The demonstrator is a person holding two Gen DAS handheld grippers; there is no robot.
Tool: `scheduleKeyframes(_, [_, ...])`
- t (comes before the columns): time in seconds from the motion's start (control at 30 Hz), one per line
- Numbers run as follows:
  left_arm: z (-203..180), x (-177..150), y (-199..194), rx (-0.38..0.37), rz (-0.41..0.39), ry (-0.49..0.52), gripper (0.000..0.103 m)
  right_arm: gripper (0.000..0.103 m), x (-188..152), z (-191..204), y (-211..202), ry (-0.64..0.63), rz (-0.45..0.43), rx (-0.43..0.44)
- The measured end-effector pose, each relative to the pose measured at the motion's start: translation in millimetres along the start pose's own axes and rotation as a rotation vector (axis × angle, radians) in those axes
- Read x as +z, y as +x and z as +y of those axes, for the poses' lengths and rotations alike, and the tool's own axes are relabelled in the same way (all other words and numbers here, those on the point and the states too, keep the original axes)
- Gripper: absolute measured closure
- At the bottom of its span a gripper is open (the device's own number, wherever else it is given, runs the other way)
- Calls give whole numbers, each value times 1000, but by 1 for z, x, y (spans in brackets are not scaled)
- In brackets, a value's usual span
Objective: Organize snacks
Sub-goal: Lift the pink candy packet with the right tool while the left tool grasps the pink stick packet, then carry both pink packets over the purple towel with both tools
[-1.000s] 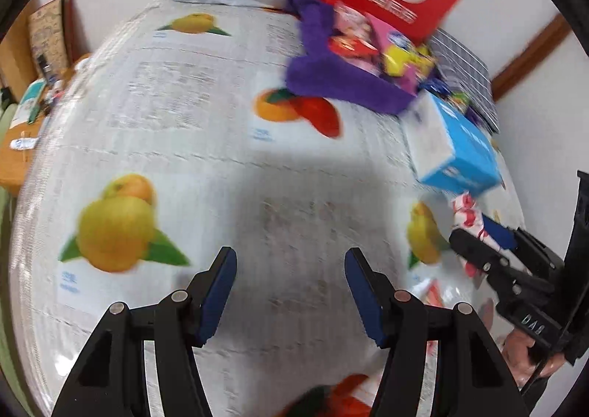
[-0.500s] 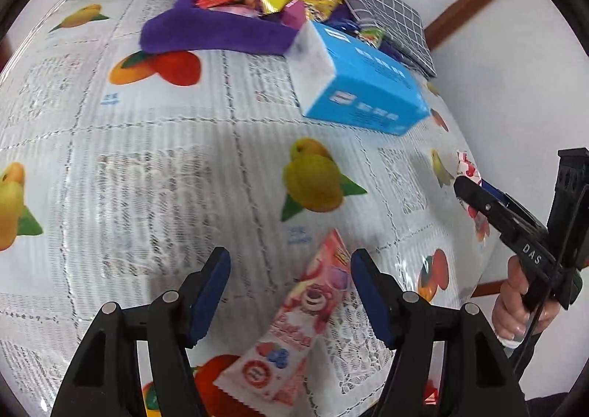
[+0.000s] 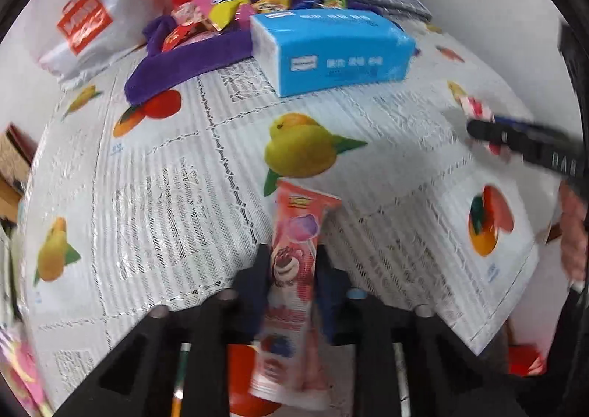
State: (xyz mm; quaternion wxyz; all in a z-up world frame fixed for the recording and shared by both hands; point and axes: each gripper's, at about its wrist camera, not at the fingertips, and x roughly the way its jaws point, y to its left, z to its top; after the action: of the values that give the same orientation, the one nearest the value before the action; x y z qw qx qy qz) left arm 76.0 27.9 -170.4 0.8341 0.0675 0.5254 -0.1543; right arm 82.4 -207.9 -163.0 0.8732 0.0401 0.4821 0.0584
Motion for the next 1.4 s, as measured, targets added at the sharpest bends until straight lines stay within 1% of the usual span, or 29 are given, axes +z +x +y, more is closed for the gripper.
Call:
scheduleKeyframes(0.1, [17,5,1,-70,-7,-94,84,49,-1,1,-3,-15,-21,-2])
scheduleKeyframes(0.17, [19,13,8,-74,-21,-137,84,49,1,1,-5,-24,-33,-6])
scheduleKeyframes(0.23, [21,19,13,-66,-36,-156,83,49,3,0,-4,-26,-32,-9])
scheduleKeyframes(0.27, [21,22,15,-63,-45,-157,83,49,4,-1,-2,-24,-29,-10])
scheduleKeyframes(0.3, [20,24,17,-53,-56,-151,81,49,4,-2,-1,-22,-26,-13])
scheduleKeyframes(0.37, [18,26,21,-29,-66,-140,81,49,5,-6,6,-9,-10,-24])
scheduleKeyframes(0.5, [11,30,24,24,-92,-105,80,49,4,-15,20,25,27,3])
scheduleKeyframes(0.6, [7,33,25,49,-112,-74,80,49,3,-17,21,25,7,6])
scheduleKeyframes(0.73, [11,34,27,45,-141,-92,80,48,2,-14,25,-8,-10,-11])
scheduleKeyframes(0.83, [10,37,29,55,-149,-82,79,48,2,-12,28,-41,-17,-21])
scheduleKeyframes(1.0, [9,39,32,65,-181,-83,77,48,3,-14,30,-47,-35,-6])
scheduleKeyframes(1.1, [9,37,32,67,-207,-87,77,47,3,-13,31,-61,-51,-19])
scheduleKeyframes(1.4, [8,37,32,68,-211,-90,77,45,6,-7,36,-91,-59,-52])
